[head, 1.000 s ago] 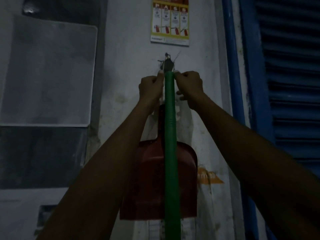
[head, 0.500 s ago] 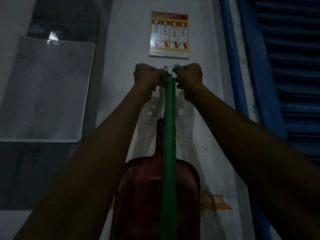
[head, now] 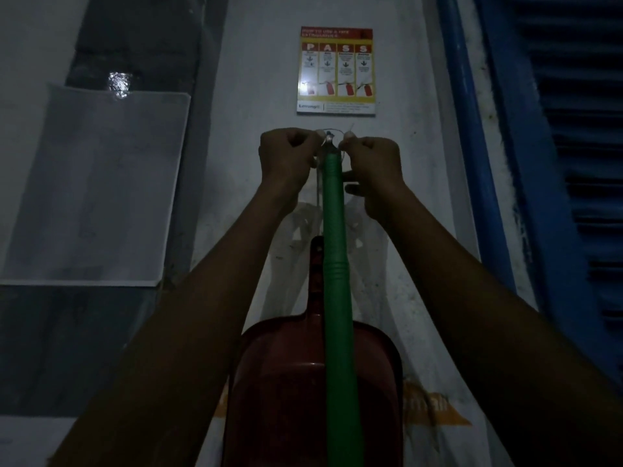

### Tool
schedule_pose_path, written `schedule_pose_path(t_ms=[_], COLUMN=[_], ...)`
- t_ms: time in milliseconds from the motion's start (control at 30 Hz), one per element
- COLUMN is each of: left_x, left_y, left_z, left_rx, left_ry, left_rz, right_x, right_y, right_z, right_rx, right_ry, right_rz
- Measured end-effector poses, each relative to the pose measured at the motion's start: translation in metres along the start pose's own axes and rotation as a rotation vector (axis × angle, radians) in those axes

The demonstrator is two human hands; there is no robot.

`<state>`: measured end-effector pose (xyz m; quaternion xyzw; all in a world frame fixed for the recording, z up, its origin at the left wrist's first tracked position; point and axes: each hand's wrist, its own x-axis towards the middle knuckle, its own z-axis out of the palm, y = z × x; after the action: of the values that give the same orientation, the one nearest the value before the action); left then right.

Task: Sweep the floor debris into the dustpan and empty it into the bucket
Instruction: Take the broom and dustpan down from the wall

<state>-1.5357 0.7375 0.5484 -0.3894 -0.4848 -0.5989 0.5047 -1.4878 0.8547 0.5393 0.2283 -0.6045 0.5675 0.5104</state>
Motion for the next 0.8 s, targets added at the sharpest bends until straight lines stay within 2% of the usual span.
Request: schedule_pose_path(t_ms=[167,233,367,433,533,667,800], left_x=[-0.008,-0.007,-0.005,-0.006,-0.006,-0.007,-0.012], left_y=[0.008,0.014,0.014,0.012,0.004,-0.014,-0.022], left_z=[-0.005,-0.004,-0.006,-0.007,-0.007,-0.004,0.000], left_rx=[-0.015,0.010,0.076,0.099,0.141,0.294,0.402], left_ry=[-0.145,-0.182,-0.283,-0.276,-0.180,-0.031,0.052], left_rz=[0.038,0.040,0.084,0.117,0.148,0.085,-0.034], right_x=[-0.057,-0.067,-0.069,-0.070,-0.069,-0.049,-0.026], right_y=[0.012,0.019,0.020,0.018,0.015,0.016,0.013], right_z=[-0.024,-0.029,-0.034,-0.033,-0.030,-0.028,-0.018], right_rx=[0.022,0.098,0.152,0.173,0.285,0.286,0.022], right_ry=[-0.301,-0.358,-0.300,-0.268,-0.116,0.090,0.045], right_rz=[0.230,0.253,0.241,0.259,0.290,0.199,0.110])
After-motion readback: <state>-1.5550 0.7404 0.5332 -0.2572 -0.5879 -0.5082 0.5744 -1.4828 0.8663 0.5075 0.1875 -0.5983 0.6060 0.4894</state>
